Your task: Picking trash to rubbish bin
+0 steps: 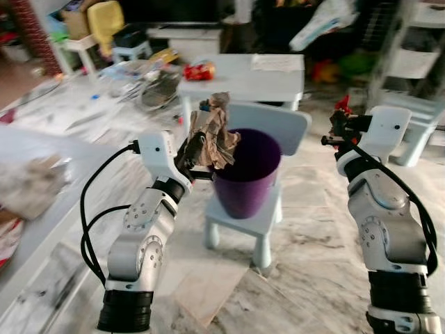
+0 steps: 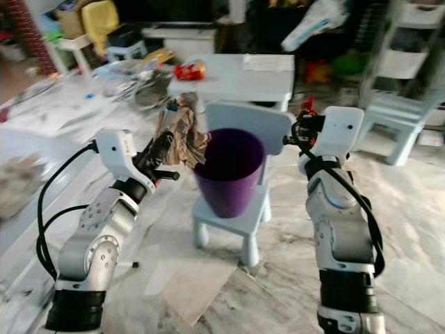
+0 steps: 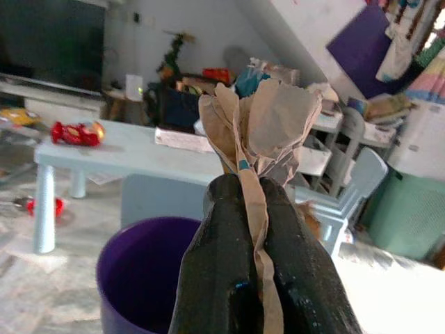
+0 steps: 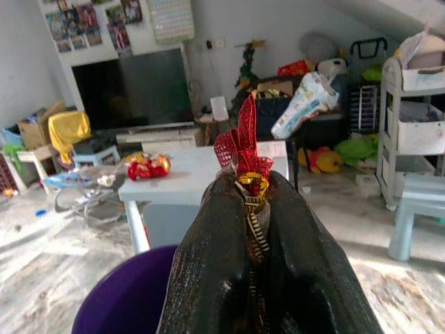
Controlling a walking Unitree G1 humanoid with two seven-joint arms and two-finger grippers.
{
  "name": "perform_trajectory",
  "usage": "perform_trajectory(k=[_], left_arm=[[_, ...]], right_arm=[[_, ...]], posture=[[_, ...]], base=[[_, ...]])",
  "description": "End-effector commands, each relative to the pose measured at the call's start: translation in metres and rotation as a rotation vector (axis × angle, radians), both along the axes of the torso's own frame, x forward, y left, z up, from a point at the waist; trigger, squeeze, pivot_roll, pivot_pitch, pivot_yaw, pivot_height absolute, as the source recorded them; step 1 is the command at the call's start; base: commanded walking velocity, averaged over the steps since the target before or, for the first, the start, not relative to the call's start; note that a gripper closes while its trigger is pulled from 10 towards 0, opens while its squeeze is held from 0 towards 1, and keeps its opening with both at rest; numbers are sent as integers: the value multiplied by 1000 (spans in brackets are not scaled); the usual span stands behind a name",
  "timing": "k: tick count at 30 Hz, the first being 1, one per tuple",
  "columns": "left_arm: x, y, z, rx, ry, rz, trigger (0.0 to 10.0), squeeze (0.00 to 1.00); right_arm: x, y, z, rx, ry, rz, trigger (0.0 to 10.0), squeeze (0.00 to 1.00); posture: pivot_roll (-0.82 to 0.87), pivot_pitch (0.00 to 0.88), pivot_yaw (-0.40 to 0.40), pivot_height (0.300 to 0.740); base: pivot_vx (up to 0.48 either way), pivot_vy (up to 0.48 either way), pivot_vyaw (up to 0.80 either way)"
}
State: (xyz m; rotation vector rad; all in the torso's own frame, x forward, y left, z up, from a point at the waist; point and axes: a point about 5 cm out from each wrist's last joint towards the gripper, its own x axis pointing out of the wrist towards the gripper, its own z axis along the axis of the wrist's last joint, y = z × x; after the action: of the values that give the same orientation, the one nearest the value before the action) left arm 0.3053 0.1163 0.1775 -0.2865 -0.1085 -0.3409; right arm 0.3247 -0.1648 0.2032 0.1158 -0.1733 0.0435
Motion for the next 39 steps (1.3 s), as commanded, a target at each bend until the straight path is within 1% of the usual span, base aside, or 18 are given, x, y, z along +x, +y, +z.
perform_trajectory(k=[1, 4, 11, 13, 16, 22, 39], left_arm=[[0, 2, 2, 7, -9, 2, 10000, 0], [0, 1, 2, 9, -8, 3, 10000, 0], [1, 3, 1, 16, -2, 11, 10000, 0], [1, 3, 0, 17, 0, 14, 10000, 0], [1, 3, 0, 18, 2, 15, 10000, 0], [1, 2, -1, 27, 2, 11, 10000, 0], [1, 2, -2, 33, 8, 13, 10000, 0]], right_arm=[[0, 1, 5, -10, -22, 9, 10000, 0], [-1, 3, 5, -23, -28, 22, 10000, 0], [-2, 7, 6, 1, -43, 55, 10000, 0], [-3, 9, 7, -64, -43, 68, 10000, 0], [-4, 11, 8, -40, -57, 79, 10000, 0], [-5, 10, 8, -34, -59, 75, 10000, 0], [-4, 11, 6, -27, -58, 77, 10000, 0]], posture=[[-82, 67, 43, 740], [-82, 66, 44, 740], [-81, 68, 43, 740], [-81, 69, 44, 740], [-83, 70, 45, 740], [-84, 72, 46, 740], [-83, 75, 46, 740]], base=[[322, 0, 0], [328, 0, 0], [321, 0, 0], [352, 0, 0], [349, 0, 456], [328, 0, 660], [368, 0, 0]])
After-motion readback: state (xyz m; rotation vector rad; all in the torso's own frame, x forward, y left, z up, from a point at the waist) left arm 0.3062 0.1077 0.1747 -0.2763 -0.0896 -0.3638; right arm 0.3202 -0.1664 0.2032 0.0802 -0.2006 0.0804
